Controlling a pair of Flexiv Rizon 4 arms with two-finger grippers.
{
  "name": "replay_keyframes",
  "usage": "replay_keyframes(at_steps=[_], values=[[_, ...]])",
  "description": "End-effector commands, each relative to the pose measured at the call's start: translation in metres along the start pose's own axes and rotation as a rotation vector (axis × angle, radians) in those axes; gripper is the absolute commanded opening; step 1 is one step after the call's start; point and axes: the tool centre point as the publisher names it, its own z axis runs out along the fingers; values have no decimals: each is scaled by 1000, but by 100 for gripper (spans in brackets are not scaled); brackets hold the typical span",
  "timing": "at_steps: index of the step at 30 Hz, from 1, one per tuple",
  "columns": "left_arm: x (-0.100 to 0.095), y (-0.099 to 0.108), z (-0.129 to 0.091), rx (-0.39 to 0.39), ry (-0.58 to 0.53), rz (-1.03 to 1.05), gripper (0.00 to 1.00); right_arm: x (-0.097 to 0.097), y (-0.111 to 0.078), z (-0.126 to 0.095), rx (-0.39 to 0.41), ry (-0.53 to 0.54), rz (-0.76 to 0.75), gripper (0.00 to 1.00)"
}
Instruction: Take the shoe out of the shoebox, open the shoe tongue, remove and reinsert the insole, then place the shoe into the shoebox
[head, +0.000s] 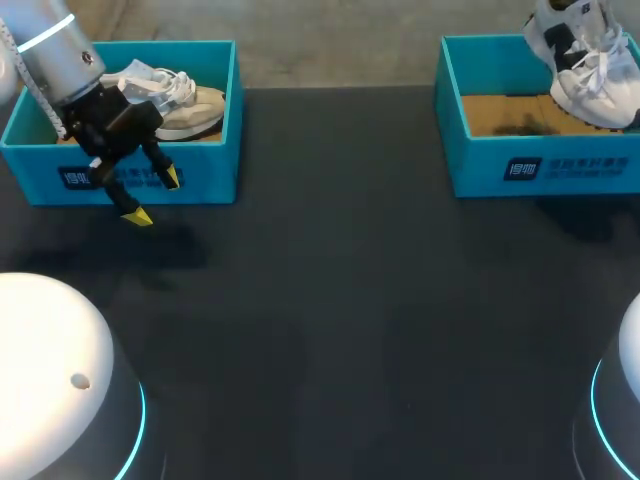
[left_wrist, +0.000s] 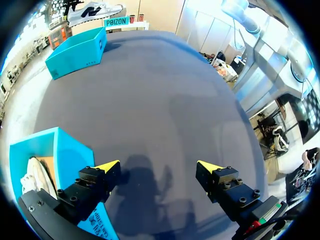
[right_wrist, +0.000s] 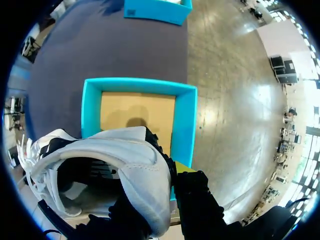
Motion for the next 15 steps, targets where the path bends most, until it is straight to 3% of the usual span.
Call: replay_keyframes(at_steps=[1,7,15], values=[[0,1,0,1,0,2,100,-22,-10,8,33,38,111,0],[0,1,0,1,0,2,100,-24,-32,10,21,12,389,0],[0,1,0,1,0,2,100,-10,-71,15,34,-16,810,0]])
